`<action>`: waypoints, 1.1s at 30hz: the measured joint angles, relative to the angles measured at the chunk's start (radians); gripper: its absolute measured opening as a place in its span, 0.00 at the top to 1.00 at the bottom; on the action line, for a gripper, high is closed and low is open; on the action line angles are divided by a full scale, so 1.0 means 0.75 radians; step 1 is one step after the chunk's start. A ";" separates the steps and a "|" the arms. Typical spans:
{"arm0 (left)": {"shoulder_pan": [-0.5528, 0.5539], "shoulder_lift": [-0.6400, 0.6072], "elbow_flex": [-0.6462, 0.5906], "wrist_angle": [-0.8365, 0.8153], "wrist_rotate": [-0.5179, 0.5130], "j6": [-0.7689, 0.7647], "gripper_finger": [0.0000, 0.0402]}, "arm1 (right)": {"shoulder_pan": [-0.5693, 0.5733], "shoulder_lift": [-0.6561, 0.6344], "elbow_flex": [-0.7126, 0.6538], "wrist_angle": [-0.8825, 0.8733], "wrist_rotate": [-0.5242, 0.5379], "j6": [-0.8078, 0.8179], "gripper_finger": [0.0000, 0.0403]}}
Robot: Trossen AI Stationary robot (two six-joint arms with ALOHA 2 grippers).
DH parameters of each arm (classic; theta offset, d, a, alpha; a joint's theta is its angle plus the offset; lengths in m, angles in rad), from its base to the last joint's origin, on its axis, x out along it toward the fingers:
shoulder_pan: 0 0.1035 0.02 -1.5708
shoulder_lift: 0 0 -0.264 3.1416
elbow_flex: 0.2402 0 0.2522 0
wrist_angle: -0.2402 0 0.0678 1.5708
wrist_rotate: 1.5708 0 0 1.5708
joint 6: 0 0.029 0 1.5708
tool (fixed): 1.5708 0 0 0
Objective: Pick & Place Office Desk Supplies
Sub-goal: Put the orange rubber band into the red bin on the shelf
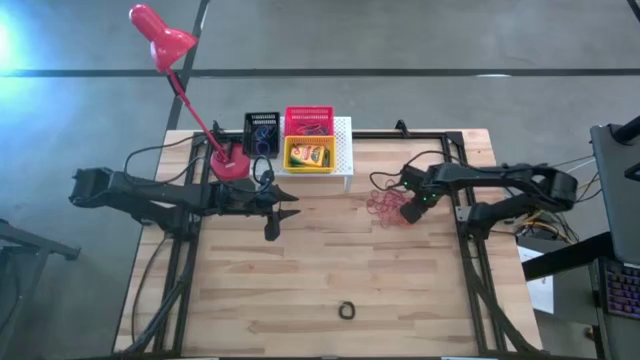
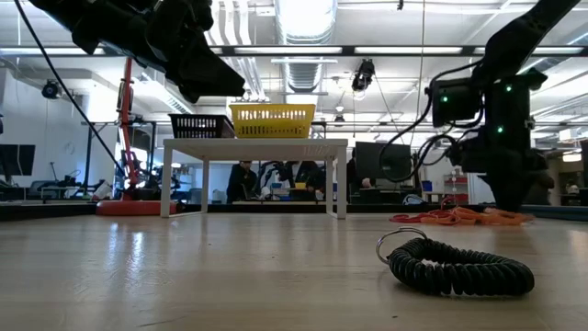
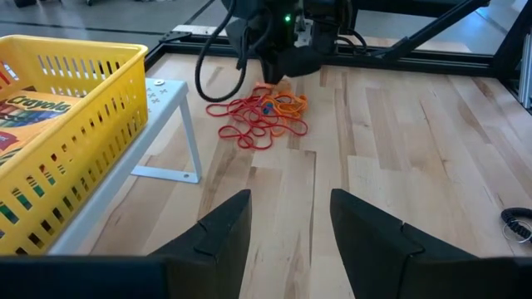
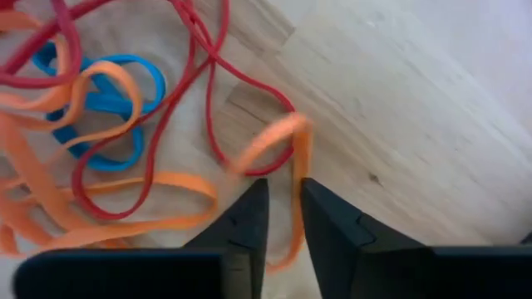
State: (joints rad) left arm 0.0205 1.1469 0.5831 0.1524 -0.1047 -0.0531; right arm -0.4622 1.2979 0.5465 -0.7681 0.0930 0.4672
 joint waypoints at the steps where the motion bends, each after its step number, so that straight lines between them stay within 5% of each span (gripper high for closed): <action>1: 0.000 0.000 0.000 0.000 0.000 0.000 0.57 | 0.001 0.011 0.002 0.005 0.011 0.002 0.86; 7: 0.000 0.000 0.000 0.000 0.000 0.000 0.57 | -0.001 0.018 0.020 -0.007 -0.009 -0.014 0.97; 18: 0.000 0.000 0.000 0.000 0.000 0.000 0.57 | 0.049 -0.166 0.328 -0.009 -0.421 0.059 0.98; 25: 0.000 0.000 0.000 -0.001 0.000 0.000 0.57 | 0.100 -0.115 0.344 -0.121 -0.414 0.145 0.96; 33: 0.000 0.000 0.000 -0.001 0.000 0.000 0.57 | 0.105 0.030 0.185 -0.098 -0.217 0.216 0.76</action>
State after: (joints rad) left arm 0.0204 1.1469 0.5831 0.1520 -0.1047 -0.0532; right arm -0.3836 1.3202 0.6851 -0.8418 -0.0698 0.6292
